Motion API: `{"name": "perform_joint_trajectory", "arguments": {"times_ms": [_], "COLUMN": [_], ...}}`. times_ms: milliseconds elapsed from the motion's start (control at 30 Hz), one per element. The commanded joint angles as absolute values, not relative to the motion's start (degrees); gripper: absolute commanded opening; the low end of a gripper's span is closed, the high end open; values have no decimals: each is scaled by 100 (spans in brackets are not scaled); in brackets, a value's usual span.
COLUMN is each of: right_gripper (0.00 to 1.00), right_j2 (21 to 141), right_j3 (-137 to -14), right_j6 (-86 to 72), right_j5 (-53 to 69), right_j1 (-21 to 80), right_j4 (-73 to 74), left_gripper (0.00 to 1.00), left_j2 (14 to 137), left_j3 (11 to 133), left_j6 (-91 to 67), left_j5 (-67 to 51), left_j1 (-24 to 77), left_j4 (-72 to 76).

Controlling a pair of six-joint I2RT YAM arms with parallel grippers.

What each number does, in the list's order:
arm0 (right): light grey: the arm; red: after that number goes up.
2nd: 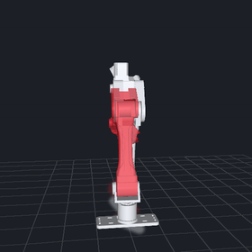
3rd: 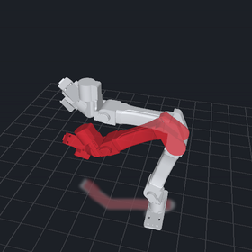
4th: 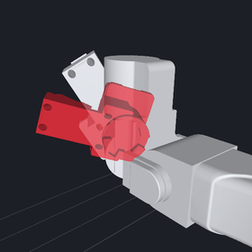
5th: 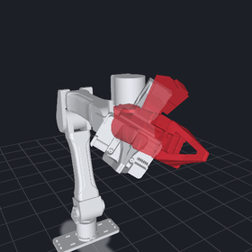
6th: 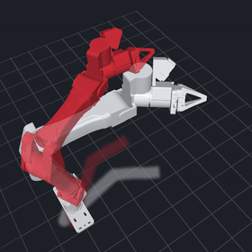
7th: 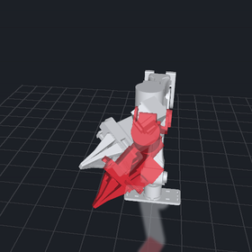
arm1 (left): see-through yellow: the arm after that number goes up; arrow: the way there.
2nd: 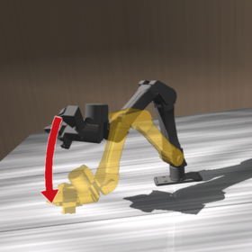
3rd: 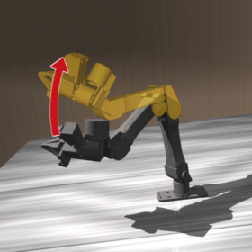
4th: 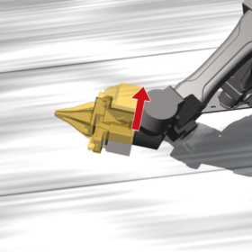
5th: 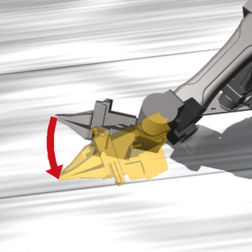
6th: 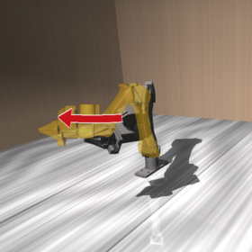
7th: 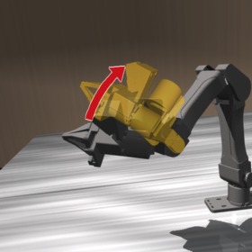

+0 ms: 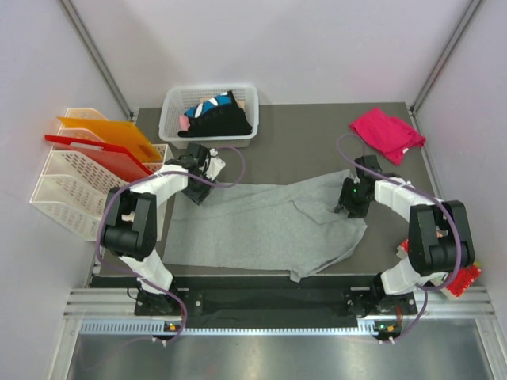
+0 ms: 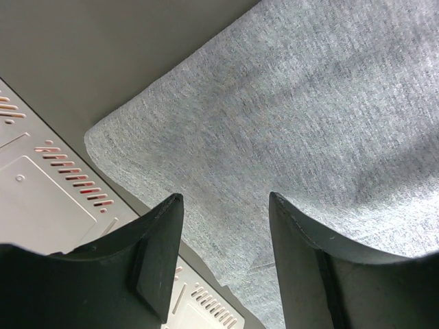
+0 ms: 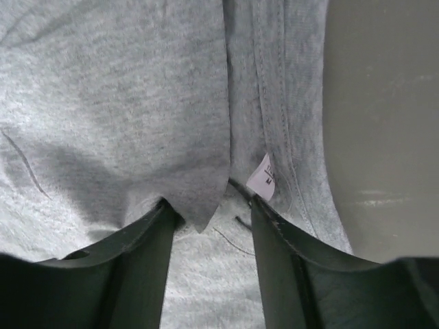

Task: Fold and stack the t-shirts
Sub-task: Fold the flattened tshirt in 1/3 of the way

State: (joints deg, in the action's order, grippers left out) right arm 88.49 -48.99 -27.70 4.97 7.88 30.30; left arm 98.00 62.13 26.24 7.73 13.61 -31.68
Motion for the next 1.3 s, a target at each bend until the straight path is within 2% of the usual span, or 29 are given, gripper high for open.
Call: {"name": "perform_joint_trajectory", "arguments": {"times_ms": [0, 100, 133, 233, 267, 600, 733, 833, 1167, 1200, 1267], "right_gripper": [40, 25, 17, 7, 6, 13, 13, 17, 13, 17, 35], "right_j2": [8578, 8613, 8596, 8499, 8447, 7717, 7515, 7383, 6900, 6882, 6917], "right_j3": [-4659, -4667, -4684, -4781, -4816, -5756, -5599, -5327, -4729, -4746, -4755], "right_j6": [-2830, -2856, -2865, -2857, -2848, -2874, -2979, -3032, -3278, -3296, -3287], "right_j5": [554, 589, 589, 580, 580, 536, 589, 563, 492, 457, 448], "right_j1": [870, 879, 879, 905, 897, 1046, 1142, 1257, 1529, 1538, 1555], "right_j4": [2848, 2830, 2830, 2944, 3049, 4446, 4763, 4834, 5097, 5132, 5185], "left_gripper": [58, 58, 58, 58, 58, 58, 58, 58, 58, 58, 59], "left_j2": [9791, 9773, 9773, 9756, 9738, 9800, 9817, 9817, 9782, 9782, 9782], "left_j3": [6319, 6319, 6311, 6302, 6293, 6319, 6346, 6337, 6319, 6328, 6346], "left_j6": [2505, 2496, 2496, 2479, 2470, 2426, 2408, 2408, 2399, 2382, 2373], "left_j5": [703, 721, 721, 721, 712, 650, 633, 633, 615, 615, 589], "left_j1": [1371, 1371, 1371, 1371, 1371, 1371, 1380, 1380, 1380, 1380, 1380], "left_j4": [-3190, -3208, -3208, -3217, -3225, -3234, -3243, -3243, -3278, -3278, -3305]}}
